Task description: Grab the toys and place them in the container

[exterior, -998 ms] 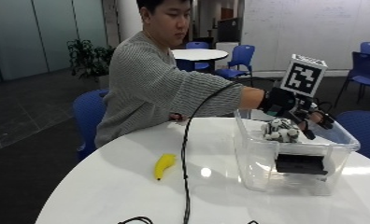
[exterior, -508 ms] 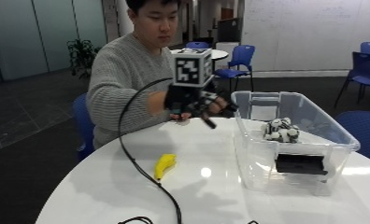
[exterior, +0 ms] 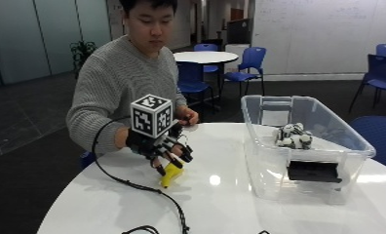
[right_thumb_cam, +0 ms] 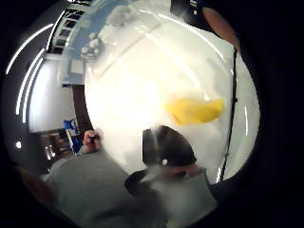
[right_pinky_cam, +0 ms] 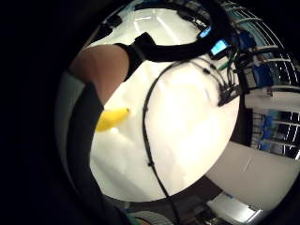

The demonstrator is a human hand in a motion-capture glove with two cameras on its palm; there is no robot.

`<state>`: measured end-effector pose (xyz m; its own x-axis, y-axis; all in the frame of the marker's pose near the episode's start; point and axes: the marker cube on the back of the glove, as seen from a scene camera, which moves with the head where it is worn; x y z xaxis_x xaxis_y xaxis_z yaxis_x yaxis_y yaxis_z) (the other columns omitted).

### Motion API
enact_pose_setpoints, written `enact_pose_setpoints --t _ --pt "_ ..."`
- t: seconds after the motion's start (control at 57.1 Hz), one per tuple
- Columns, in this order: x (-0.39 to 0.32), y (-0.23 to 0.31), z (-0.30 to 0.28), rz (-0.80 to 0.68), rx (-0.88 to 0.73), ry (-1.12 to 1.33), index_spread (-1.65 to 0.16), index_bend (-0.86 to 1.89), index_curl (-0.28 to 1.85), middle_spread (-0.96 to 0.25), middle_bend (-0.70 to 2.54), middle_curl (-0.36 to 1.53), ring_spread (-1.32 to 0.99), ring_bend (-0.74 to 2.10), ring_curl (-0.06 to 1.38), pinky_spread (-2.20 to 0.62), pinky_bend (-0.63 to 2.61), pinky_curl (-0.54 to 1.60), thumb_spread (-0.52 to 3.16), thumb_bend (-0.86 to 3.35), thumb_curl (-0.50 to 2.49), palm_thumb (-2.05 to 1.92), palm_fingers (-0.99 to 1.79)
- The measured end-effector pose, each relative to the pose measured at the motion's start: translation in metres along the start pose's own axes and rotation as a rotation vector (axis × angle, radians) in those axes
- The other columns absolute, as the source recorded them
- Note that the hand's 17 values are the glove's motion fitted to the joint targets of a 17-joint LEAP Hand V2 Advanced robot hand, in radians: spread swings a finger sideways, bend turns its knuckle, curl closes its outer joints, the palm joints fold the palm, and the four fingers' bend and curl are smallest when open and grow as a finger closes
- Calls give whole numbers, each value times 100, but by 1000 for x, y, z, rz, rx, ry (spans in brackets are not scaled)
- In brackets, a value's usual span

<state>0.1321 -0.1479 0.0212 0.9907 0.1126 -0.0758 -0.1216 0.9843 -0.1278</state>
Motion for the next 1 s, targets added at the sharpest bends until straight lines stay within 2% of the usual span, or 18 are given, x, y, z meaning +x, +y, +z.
enact_pose_setpoints --t 0.14,0.315,0.368,0.473,0.613,0.718,0.77,0.875,0.998 --pt "-3 13 46 33 -45 -20 -40 19 45 -22 20 35 -18 28 49 3 101 30 130 -1 34 9 4" --pt "-3 21 62 65 -35 -7 -40 19 44 -24 24 37 -19 26 47 3 94 29 133 1 34 13 8" --pt "-2 22 63 70 -25 16 -41 19 44 -27 43 43 -21 21 45 3 85 26 139 6 36 22 21" --pt "-1 21 64 78 10 56 -41 18 45 -29 60 49 -26 24 44 3 72 23 147 12 40 33 31" --pt "-6 17 60 65 75 66 -42 16 45 -32 73 55 -39 49 50 1 60 20 146 18 47 48 55" --pt "-11 7 30 29 151 11 -42 14 43 -33 71 56 -48 68 55 -11 67 23 139 18 52 54 69" --pt "-12 -3 -1 10 198 -39 -42 13 42 -33 67 55 -50 75 56 -22 80 27 131 17 56 57 86" --pt "-14 -25 -81 -41 313 -27 -41 17 44 -32 68 57 -51 81 59 -33 84 31 117 15 62 61 93" --pt "-20 -39 -135 -77 385 35 -40 19 48 -31 68 60 -52 82 60 -39 83 33 104 13 69 65 96"
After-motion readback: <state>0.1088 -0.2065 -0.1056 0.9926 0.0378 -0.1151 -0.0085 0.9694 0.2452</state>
